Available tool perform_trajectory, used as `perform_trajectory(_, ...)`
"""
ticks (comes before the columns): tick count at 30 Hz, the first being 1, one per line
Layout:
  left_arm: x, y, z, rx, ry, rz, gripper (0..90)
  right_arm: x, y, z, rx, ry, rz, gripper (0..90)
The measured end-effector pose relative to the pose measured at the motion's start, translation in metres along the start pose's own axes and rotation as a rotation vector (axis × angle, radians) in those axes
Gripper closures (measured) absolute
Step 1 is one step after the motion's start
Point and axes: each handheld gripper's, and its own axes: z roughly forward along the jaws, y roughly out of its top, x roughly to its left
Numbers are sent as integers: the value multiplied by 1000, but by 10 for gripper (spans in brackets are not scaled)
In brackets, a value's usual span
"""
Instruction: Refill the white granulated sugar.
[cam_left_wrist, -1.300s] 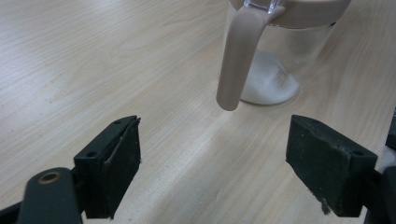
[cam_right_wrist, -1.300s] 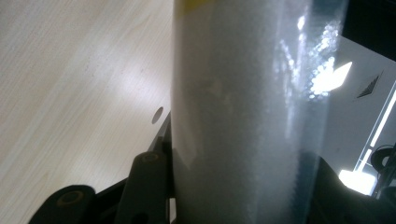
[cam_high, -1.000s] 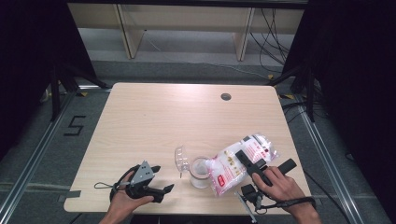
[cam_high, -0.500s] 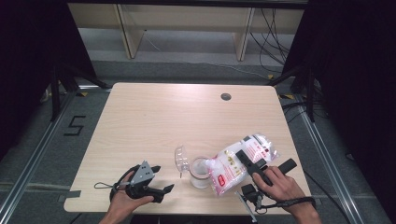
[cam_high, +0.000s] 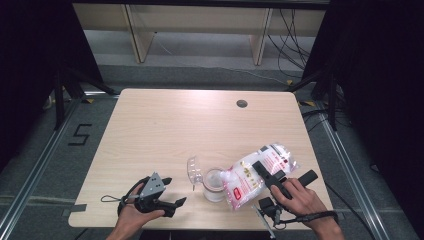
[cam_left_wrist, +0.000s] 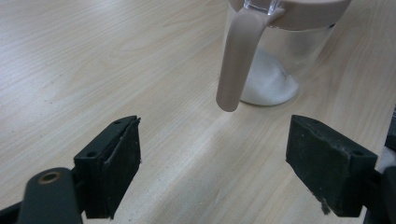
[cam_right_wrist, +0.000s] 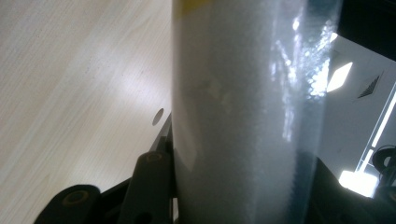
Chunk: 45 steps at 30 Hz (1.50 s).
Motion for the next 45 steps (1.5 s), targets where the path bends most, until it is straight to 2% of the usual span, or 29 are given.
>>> perform_trajectory(3, -2, 0, 1, -24, -9, -25, 177, 0, 0, 0, 1, 2, 0, 665)
perform_trajectory(15, -2, 0, 1, -25, -8, -25, 177, 0, 0, 0, 2, 4, 6, 671)
perform_trajectory(18, -1, 0, 0, -17, -8, -19, 177, -1, 0, 1, -18, -6, -14, 673)
perform_trajectory(22, -2, 0, 1, -25, -8, -25, 177, -2, 0, 1, -21, -9, -16, 674)
perform_trajectory(24, -2, 0, 1, -25, -8, -24, 177, 1, 0, -1, -4, -10, 14, 675)
perform_trajectory(25, -2, 0, 1, -25, -8, -24, 177, 1, 0, -1, -4, -10, 14, 675)
perform_trajectory(27, -2, 0, 1, -25, -8, -24, 177, -2, -1, 0, -16, -8, -9, 675)
perform_trajectory(29, -2, 0, 1, -25, -8, -24, 177, -1, -1, -1, -9, -8, 8, 675)
perform_trajectory(30, -2, 0, 1, -23, -9, -24, 177, -3, -2, 0, -21, -16, -40, 675)
perform_trajectory(32, -1, 0, 1, -20, -8, -19, 177, -4, -2, 0, -22, -14, -42, 676)
perform_trajectory(34, -1, 0, 1, -16, -11, -15, 177, 0, -2, -2, -2, -10, 10, 676)
perform_trajectory(45, -2, 0, 1, -22, -8, -21, 177, -1, -2, -2, -4, -8, 7, 677)
